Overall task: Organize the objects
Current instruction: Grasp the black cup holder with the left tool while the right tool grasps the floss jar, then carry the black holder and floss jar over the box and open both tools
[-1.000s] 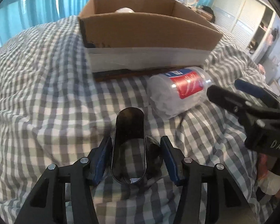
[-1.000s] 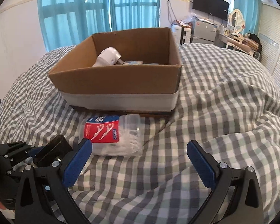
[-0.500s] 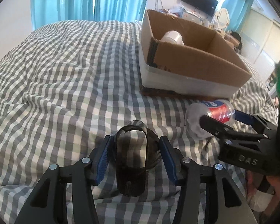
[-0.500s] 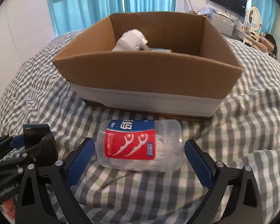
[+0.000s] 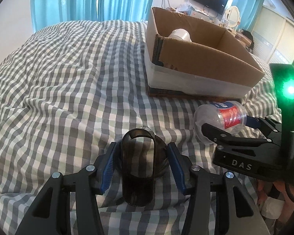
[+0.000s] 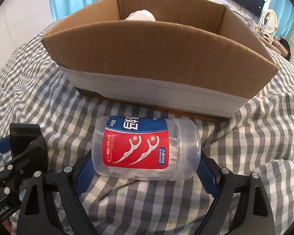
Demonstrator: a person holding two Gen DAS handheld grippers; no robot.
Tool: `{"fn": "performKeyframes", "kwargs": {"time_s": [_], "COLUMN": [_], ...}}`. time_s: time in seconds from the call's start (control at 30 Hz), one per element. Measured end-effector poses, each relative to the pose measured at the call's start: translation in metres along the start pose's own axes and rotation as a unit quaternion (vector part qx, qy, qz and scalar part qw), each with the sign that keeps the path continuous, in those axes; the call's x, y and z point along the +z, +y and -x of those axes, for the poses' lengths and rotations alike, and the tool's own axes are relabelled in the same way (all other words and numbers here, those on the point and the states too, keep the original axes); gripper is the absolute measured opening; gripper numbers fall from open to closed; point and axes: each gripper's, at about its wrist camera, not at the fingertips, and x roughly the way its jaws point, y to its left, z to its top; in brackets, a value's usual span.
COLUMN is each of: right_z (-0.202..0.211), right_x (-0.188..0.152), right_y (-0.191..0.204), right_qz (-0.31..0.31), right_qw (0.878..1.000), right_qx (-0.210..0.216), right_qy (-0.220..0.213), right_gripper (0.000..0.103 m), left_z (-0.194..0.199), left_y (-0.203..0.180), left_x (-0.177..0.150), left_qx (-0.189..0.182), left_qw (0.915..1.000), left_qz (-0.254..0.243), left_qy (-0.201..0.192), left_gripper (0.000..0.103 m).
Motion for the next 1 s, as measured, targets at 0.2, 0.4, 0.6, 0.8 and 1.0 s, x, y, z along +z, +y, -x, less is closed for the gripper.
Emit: {"fn": "performKeyframes", "kwargs": {"time_s": [0.2, 0.4, 0.6, 0.8, 1.0], "right_z": [0.032, 0.072, 0.096, 0.116, 0.138], "right_x": [-0.019, -0.036, -0.049, -0.055, -0.061], "right_y": [-0.001, -0.001, -0.005, -0.002, -0.004], "right_qz": [0.012, 0.023, 0.012, 0.012, -0.001], "right_qw": [1.000, 0.999, 0.998, 0.997, 0.996], "right_qx": [0.001, 0.004, 0.009, 0.009, 0.024], "right_qy": [-0.024, -0.047, -0.054, -0.073, -0.083], "right_gripper": [0.089, 0.089, 0.089, 0.089, 0.089], "left_z": [0.009, 0.024, 0.043, 0.062, 0.068], "left_y": [-0.002, -0.009, -0.015, -0.023, -0.034], "left_x": [-0.003, -0.006, -0.011, -0.015, -0.019], "left_qx": [0.010, 0.031, 0.041, 0.040, 0.046], "left_qw": [0.9999, 0.9994, 0.9989, 0.9988, 0.9979], "left_qz": [-0.002, -0.011, -0.013, -0.014, -0.043], "left_qy": [-0.004, -0.005, -0.016, -0.025, -0.014], "left_gripper": [0.052, 0.051, 0.049, 0.042, 0.028]}}
